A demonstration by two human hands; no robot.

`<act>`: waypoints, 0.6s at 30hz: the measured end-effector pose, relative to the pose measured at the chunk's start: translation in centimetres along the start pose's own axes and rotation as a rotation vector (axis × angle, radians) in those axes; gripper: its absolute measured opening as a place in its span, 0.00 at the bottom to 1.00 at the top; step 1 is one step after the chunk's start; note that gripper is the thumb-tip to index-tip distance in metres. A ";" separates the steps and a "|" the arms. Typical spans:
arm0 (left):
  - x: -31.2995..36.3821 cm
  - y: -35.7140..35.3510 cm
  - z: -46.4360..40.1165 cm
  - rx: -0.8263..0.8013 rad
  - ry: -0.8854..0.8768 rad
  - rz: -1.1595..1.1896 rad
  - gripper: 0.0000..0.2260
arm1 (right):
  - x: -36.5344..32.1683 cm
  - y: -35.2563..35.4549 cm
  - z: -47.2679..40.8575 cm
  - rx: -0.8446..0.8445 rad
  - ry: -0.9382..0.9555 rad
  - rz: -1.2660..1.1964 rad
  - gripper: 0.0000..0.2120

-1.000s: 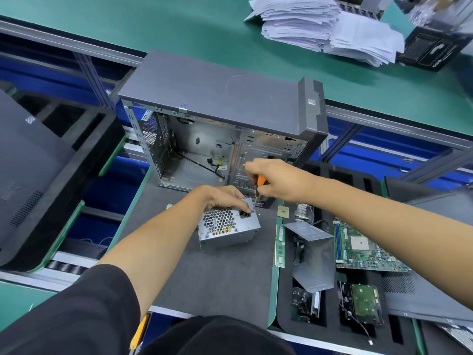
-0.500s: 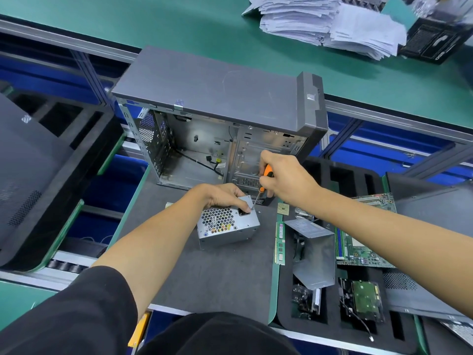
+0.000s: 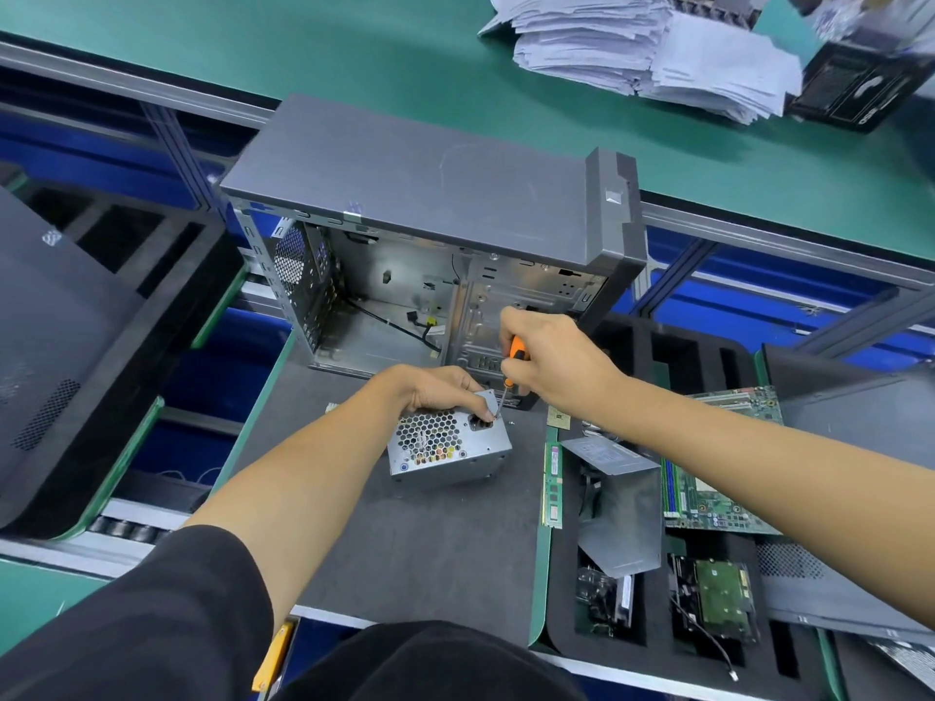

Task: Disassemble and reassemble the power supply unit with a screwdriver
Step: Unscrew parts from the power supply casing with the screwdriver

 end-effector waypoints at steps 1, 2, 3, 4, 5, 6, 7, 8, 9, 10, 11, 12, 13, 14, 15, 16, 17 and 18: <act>0.0 0.0 -0.1 -0.001 -0.001 0.000 0.03 | 0.1 -0.1 0.0 0.019 -0.031 -0.005 0.08; 0.0 -0.1 -0.1 -0.004 -0.004 -0.001 0.03 | 0.1 -0.3 0.1 0.041 -0.068 -0.019 0.07; 0.1 -0.1 -0.2 -0.005 -0.007 -0.001 0.02 | 0.2 -0.4 0.1 0.062 -0.101 -0.035 0.06; 0.1 -0.1 -0.1 -0.005 -0.008 -0.001 0.02 | 0.3 -0.4 0.2 0.082 -0.125 -0.046 0.05; 0.2 -0.1 -0.1 -0.003 -0.007 -0.002 0.02 | 0.3 -0.4 0.3 0.097 -0.144 -0.057 0.05; 0.2 -0.2 -0.1 0.000 -0.006 -0.003 0.02 | 0.4 -0.5 0.3 0.109 -0.162 -0.072 0.05; 0.2 -0.2 -0.1 0.003 -0.006 -0.003 0.03 | 0.4 -0.5 0.5 0.118 -0.178 -0.089 0.06; 0.2 -0.2 0.0 0.005 -0.009 -0.003 0.02 | 0.4 -0.6 0.6 0.127 -0.189 -0.101 0.06; 0.3 -0.2 0.0 0.007 -0.014 -0.004 0.02 | 0.3 -0.6 0.8 0.135 -0.196 -0.105 0.06; 0.3 -0.2 0.0 0.008 -0.017 -0.004 0.02 | 0.3 -0.7 0.9 0.139 -0.199 -0.100 0.06; 0.3 -0.3 0.0 0.010 -0.020 -0.004 0.02 | 0.2 -0.7 1.0 0.136 -0.199 -0.085 0.06; 0.3 -0.3 0.1 0.010 -0.021 -0.004 0.02 | 0.2 -0.7 1.1 0.130 -0.196 -0.062 0.05; 0.3 -0.3 0.1 0.009 -0.020 -0.006 0.02 | 0.1 -0.7 1.1 0.121 -0.191 -0.039 0.05; 0.3 -0.3 0.1 0.008 -0.017 -0.009 0.02 | 0.1 -0.6 1.1 0.106 -0.182 -0.017 0.05; 0.3 -0.3 0.1 0.007 -0.012 -0.009 0.02 | 0.0 -0.5 1.0 0.082 -0.166 0.007 0.06; 0.2 -0.2 0.1 0.006 -0.005 -0.007 0.02 | -0.2 -0.4 0.9 0.050 -0.145 0.029 0.06; 0.1 -0.2 0.0 0.003 0.001 -0.003 0.03 | -0.3 -0.3 0.7 0.018 -0.121 0.045 0.07; 0.0 -0.1 0.0 0.000 0.007 0.002 0.04 | -0.5 -0.2 0.5 -0.010 -0.097 0.053 0.08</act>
Point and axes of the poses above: each hand's wrist, its own z-axis away from the middle knuckle, its own y-axis out of the back of the hand, x = y × z, the point moved 4 cm from there along -z, towards the middle knuckle, and after that the axes turned 11 degrees about y, right-handed, at the moved point
